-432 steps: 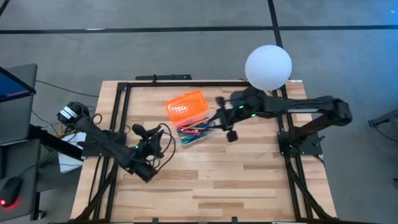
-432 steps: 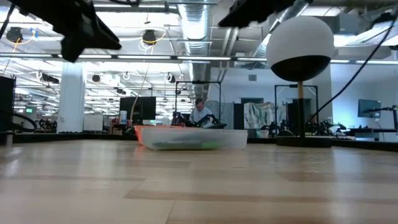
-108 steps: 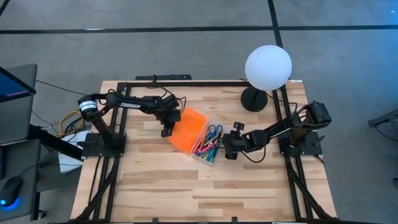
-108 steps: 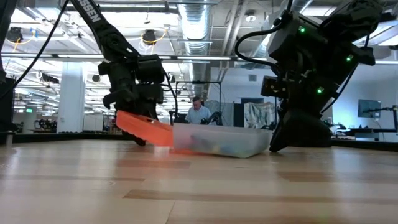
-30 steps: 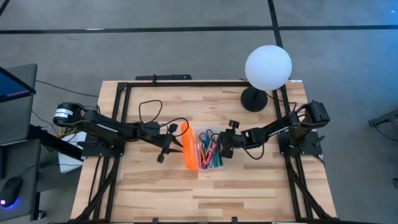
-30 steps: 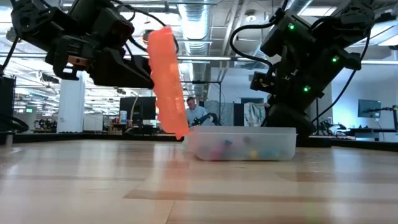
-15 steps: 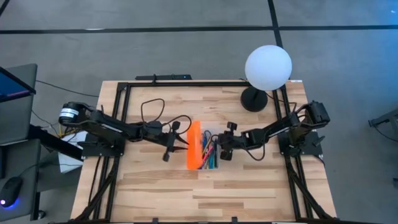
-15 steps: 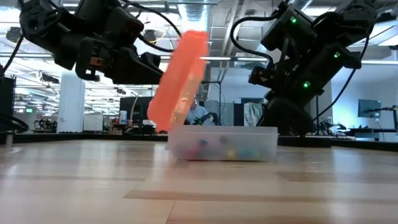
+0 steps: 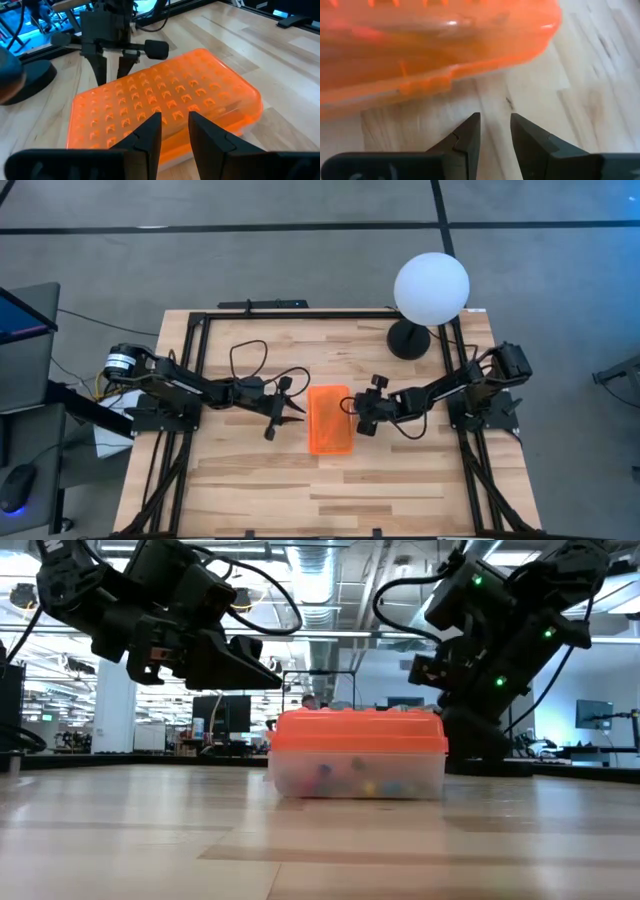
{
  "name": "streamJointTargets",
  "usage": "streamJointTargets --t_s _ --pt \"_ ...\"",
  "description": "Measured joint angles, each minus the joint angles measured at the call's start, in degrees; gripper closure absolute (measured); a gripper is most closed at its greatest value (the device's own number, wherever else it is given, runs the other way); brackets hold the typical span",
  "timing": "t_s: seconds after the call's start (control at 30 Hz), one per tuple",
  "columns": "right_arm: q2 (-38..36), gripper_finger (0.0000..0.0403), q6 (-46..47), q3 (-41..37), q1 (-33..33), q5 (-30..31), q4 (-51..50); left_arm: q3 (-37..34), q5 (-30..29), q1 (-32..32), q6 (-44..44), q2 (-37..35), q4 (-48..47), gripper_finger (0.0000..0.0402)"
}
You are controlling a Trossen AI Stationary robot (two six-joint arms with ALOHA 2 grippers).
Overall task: Pick & place school supplies into a supply box
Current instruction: Close the supply box
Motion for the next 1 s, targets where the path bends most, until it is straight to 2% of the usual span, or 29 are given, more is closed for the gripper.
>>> streamJointTargets --t_s 0.1,0.3,0.5,0.63,0.73,0.87,1.0 --pt "-1.82 0.0301 0.90 0.02 0.06 0.51 -1.89 0.00 -0.22 -0.02 -0.02 0.00 -0.04 0.0308" --pt "-9.20 0.0301 1.51 0.00 3.54 5.35 -3.73 0.00 -2.07 -0.20 -1.49 0.00 -0.02 0.0308" --pt "-11.88 0.0301 -5.99 0.00 8.70 5.60 5.84 0.00 -5.90 -0.17 -2.77 0.00 -0.13 0.0308" --pt "-8.90 0.0301 -10.33 0.02 8.79 -0.96 13.06 0.00 -6.19 -0.17 -2.96 0.00 -0.13 0.0308" --pt "-6.04 0.0301 -10.66 0.02 6.70 -6.96 14.72 0.00 -6.27 -0.17 -3.17 0.00 -0.13 0.0308" --pt "-4.30 0.0301 -9.14 0.06 4.24 -8.42 15.17 0.00 -6.27 -0.17 -3.17 0.00 -0.13 0.0308" --pt "-4.30 0.0301 -7.09 0.10 2.18 -13.32 15.09 0.00 -6.28 -0.17 -3.17 0.00 -0.17 0.0308"
